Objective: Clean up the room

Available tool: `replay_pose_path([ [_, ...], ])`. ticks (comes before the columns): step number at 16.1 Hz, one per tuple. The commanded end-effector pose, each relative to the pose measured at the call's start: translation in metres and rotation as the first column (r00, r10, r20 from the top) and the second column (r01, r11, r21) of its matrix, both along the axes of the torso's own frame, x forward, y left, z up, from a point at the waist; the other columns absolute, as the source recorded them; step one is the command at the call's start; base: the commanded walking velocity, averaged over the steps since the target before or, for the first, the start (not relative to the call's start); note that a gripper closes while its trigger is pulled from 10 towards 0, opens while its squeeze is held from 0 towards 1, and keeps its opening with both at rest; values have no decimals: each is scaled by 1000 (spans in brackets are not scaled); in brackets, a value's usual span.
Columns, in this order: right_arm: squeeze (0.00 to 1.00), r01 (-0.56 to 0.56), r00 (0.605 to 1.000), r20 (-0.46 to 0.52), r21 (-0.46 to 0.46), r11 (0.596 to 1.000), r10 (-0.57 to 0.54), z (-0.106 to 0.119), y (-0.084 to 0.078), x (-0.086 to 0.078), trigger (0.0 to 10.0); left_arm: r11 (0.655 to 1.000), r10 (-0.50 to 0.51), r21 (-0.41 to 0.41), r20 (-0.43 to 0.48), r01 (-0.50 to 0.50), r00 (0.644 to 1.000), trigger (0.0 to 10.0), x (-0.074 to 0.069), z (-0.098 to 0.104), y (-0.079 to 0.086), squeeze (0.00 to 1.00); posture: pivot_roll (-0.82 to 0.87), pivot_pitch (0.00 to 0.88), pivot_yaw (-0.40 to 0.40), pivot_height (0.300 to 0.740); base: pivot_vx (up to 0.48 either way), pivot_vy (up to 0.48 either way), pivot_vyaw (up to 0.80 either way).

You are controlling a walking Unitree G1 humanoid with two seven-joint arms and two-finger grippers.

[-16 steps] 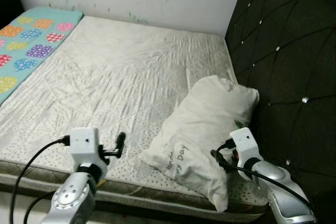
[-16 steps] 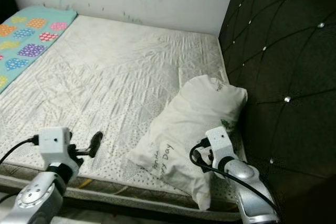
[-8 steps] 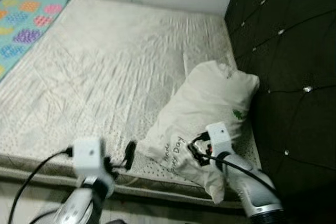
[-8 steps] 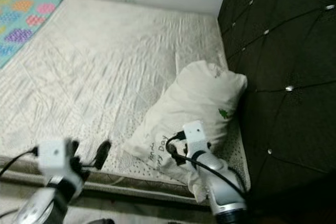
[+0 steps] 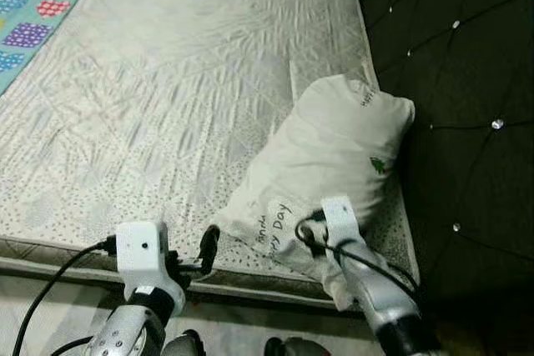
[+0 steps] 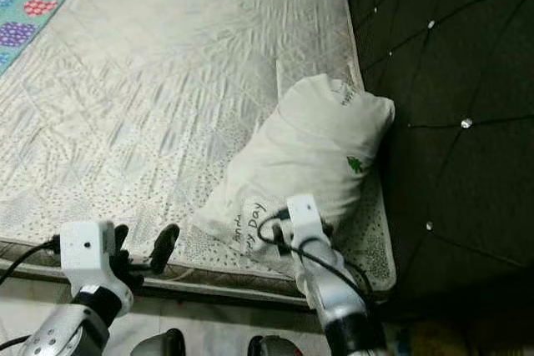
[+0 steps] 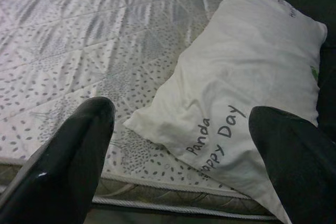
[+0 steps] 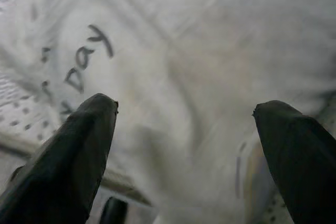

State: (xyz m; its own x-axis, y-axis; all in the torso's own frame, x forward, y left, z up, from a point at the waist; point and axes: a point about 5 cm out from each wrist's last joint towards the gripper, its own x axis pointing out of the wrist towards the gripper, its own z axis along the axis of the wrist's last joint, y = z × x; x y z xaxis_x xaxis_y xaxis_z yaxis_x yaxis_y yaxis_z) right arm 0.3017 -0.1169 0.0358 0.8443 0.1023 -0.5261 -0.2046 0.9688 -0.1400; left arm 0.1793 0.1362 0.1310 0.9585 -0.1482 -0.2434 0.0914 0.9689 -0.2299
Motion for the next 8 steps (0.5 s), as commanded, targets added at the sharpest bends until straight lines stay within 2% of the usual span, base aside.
replay_pose_path([
  [1, 0, 20, 999, -25, -43, 999, -21, -12, -3, -2, 10000, 1000, -15, -3, -4, 15, 1000, 10000, -3, 1, -2, 0, 31, 218, -101, 740, 0, 0, 0],
  [2, 0, 12, 1000, -13, -84, 996, -13, -12, -3, 3, 10000, 1000, -15, 0, -3, 15, 1000, 10000, -2, 1, -2, 0, 38, 219, -102, 740, 0, 0, 0],
  [6, 0, 0, 999, -37, -120, 993, -4, -14, -2, 9, 10000, 1000, -12, 10, -1, 12, 1000, 10000, -2, 2, 1, 0, 43, 212, -104, 740, 0, 0, 0],
  [7, 0, -11, 999, -52, -151, 988, 4, -19, -5, 6, 10000, 1000, -13, 12, -1, 13, 1000, 10000, -1, 2, 1, 0, 43, 213, -105, 740, 0, 0, 0],
  [8, 0, -27, 998, -62, -221, 975, 14, -24, -10, 4, 10000, 1000, -14, 11, -1, 14, 1000, 10000, -1, 2, 0, 0, 42, 213, -106, 740, 0, 0, 0],
])
